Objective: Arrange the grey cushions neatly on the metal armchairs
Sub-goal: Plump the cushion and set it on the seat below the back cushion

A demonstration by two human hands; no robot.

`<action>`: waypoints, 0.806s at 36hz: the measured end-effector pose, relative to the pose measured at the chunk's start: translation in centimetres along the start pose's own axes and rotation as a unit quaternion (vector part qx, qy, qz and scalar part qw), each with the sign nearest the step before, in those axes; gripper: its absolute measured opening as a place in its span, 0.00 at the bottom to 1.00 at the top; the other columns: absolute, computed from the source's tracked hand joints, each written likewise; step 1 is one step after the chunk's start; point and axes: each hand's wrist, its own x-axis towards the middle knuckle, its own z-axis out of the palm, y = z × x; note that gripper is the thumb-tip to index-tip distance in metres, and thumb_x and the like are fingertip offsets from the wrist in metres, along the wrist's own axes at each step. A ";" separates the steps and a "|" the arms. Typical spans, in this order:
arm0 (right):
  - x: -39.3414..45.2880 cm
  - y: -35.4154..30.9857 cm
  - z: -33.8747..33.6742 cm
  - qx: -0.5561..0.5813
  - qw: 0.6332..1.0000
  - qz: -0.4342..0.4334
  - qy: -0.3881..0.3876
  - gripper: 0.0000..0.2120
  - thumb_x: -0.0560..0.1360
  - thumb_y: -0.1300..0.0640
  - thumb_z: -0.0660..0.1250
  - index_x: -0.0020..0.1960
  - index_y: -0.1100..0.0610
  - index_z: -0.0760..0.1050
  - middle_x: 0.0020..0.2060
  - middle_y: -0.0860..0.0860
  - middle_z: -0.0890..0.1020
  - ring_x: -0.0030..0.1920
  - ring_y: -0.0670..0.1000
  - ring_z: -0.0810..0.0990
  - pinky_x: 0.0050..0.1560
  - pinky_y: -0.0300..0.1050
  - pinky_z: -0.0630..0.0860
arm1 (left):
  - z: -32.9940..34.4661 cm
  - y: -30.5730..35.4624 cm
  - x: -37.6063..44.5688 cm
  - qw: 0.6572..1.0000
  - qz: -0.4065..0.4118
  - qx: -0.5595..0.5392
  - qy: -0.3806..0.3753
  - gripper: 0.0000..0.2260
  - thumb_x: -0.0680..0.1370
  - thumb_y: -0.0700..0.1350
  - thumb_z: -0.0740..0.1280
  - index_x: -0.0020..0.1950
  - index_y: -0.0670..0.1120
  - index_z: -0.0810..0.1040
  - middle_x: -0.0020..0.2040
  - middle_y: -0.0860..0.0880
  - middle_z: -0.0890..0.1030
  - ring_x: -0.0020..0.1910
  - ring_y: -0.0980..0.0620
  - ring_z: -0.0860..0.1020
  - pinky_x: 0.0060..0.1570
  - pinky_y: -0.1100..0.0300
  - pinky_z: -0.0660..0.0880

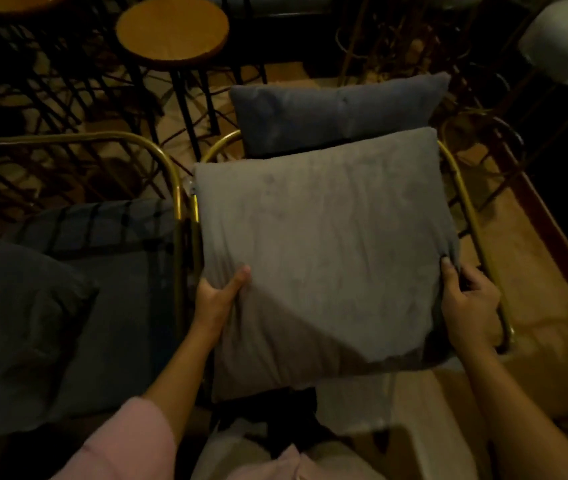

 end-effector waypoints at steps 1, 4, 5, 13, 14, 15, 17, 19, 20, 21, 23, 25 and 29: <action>0.8 0.6 0.0 -0.013 1.000 0.013 -0.003 0.13 0.81 0.59 0.64 0.38 0.58 0.71 0.27 0.40 0.73 0.30 0.37 0.72 0.33 0.32 0.64 | 1.2 -0.3 0.6 1.000 0.010 0.005 -0.010 0.38 0.63 0.55 0.79 0.69 0.43 0.71 0.63 0.45 0.78 0.60 0.48 0.78 0.62 0.54 0.75; 2.6 3.8 0.8 -0.054 0.994 0.090 -0.040 0.17 0.79 0.47 0.64 0.51 0.62 0.76 0.41 0.51 0.81 0.43 0.53 0.80 0.44 0.44 0.69 | 4.8 -1.3 1.7 0.998 -0.006 0.057 -0.039 0.51 0.59 0.59 0.80 0.75 0.45 0.60 0.69 0.45 0.72 0.66 0.46 0.74 0.67 0.52 0.72; 2.8 4.7 1.4 -0.049 0.987 0.135 -0.068 0.29 0.75 0.37 0.65 0.60 0.62 0.74 0.50 0.57 0.81 0.53 0.59 0.80 0.50 0.48 0.72 | 6.0 -1.7 1.8 0.996 -0.009 0.080 -0.048 0.52 0.61 0.58 0.80 0.77 0.46 0.56 0.72 0.45 0.69 0.69 0.45 0.71 0.69 0.50 0.69; 1.2 7.8 5.6 -0.202 0.947 0.189 -0.166 0.44 0.76 0.31 0.56 0.81 0.54 0.45 0.79 0.59 0.55 0.79 0.62 0.54 0.76 0.65 0.50 | 8.2 -3.6 2.1 0.988 0.003 0.156 0.002 0.58 0.58 0.64 0.79 0.78 0.53 0.49 0.77 0.45 0.62 0.74 0.44 0.66 0.72 0.47 0.65; 1.3 8.0 5.7 -0.201 0.947 0.188 -0.164 0.43 0.76 0.31 0.56 0.81 0.54 0.45 0.79 0.59 0.55 0.79 0.62 0.54 0.76 0.65 0.50 | 8.0 -3.7 2.2 0.987 0.002 0.161 0.004 0.58 0.58 0.64 0.79 0.78 0.52 0.49 0.77 0.45 0.62 0.74 0.44 0.66 0.72 0.47 0.65; 1.3 7.9 5.7 -0.199 0.948 0.187 -0.163 0.43 0.76 0.31 0.56 0.81 0.53 0.46 0.79 0.59 0.55 0.78 0.62 0.54 0.76 0.64 0.49 | 7.8 -3.6 2.3 0.987 0.002 0.162 0.001 0.58 0.57 0.64 0.79 0.78 0.52 0.49 0.77 0.45 0.62 0.74 0.43 0.66 0.72 0.47 0.65; 1.1 7.7 5.6 -0.196 0.951 0.183 -0.154 0.44 0.75 0.30 0.55 0.81 0.53 0.47 0.79 0.59 0.56 0.78 0.62 0.55 0.76 0.64 0.50 | 7.2 -3.4 2.3 0.988 -0.002 0.154 -0.011 0.58 0.57 0.65 0.78 0.78 0.53 0.49 0.77 0.46 0.62 0.73 0.43 0.66 0.72 0.45 0.66; 0.6 7.0 5.6 -0.195 0.955 0.178 -0.133 0.42 0.76 0.31 0.55 0.80 0.54 0.49 0.79 0.59 0.57 0.78 0.62 0.55 0.76 0.64 0.50 | 6.5 -3.2 2.2 0.989 0.003 0.146 -0.020 0.54 0.62 0.62 0.78 0.78 0.52 0.49 0.76 0.45 0.63 0.73 0.43 0.67 0.70 0.45 0.68; 0.3 6.7 5.6 -0.195 0.958 0.174 -0.117 0.41 0.77 0.32 0.55 0.80 0.55 0.50 0.78 0.59 0.57 0.78 0.62 0.55 0.76 0.64 0.49 | 6.1 -3.2 2.2 0.989 0.008 0.144 -0.021 0.51 0.65 0.59 0.78 0.78 0.52 0.50 0.76 0.45 0.63 0.72 0.43 0.67 0.70 0.46 0.68; 0.0 6.2 5.7 -0.192 0.961 0.173 -0.103 0.40 0.78 0.33 0.55 0.80 0.56 0.51 0.78 0.60 0.57 0.78 0.61 0.54 0.77 0.64 0.48 | 5.6 -3.2 2.1 0.990 0.013 0.143 -0.019 0.49 0.67 0.58 0.77 0.78 0.51 0.50 0.76 0.45 0.63 0.73 0.43 0.67 0.69 0.47 0.68; -1.0 5.0 6.5 -0.184 0.966 0.158 -0.084 0.37 0.79 0.36 0.53 0.79 0.58 0.53 0.79 0.61 0.56 0.79 0.61 0.52 0.77 0.63 0.46 | 4.4 -3.2 1.9 0.991 0.019 0.132 -0.005 0.44 0.71 0.53 0.75 0.78 0.48 0.53 0.76 0.44 0.64 0.73 0.43 0.67 0.68 0.49 0.68; -2.2 3.3 7.7 -0.177 0.973 0.126 -0.076 0.37 0.78 0.37 0.51 0.79 0.58 0.55 0.79 0.61 0.55 0.80 0.60 0.50 0.77 0.62 0.44 | 2.8 -3.3 1.8 0.994 0.016 0.105 0.024 0.38 0.74 0.46 0.73 0.77 0.45 0.56 0.74 0.41 0.67 0.70 0.42 0.70 0.64 0.51 0.71; -4.6 -0.8 11.0 -0.159 0.982 0.036 -0.097 0.39 0.74 0.35 0.51 0.77 0.59 0.62 0.79 0.62 0.56 0.79 0.63 0.50 0.76 0.65 0.43 | -1.8 -3.1 2.0 0.993 0.012 0.080 0.081 0.30 0.76 0.39 0.70 0.74 0.40 0.62 0.70 0.37 0.71 0.66 0.41 0.74 0.63 0.51 0.72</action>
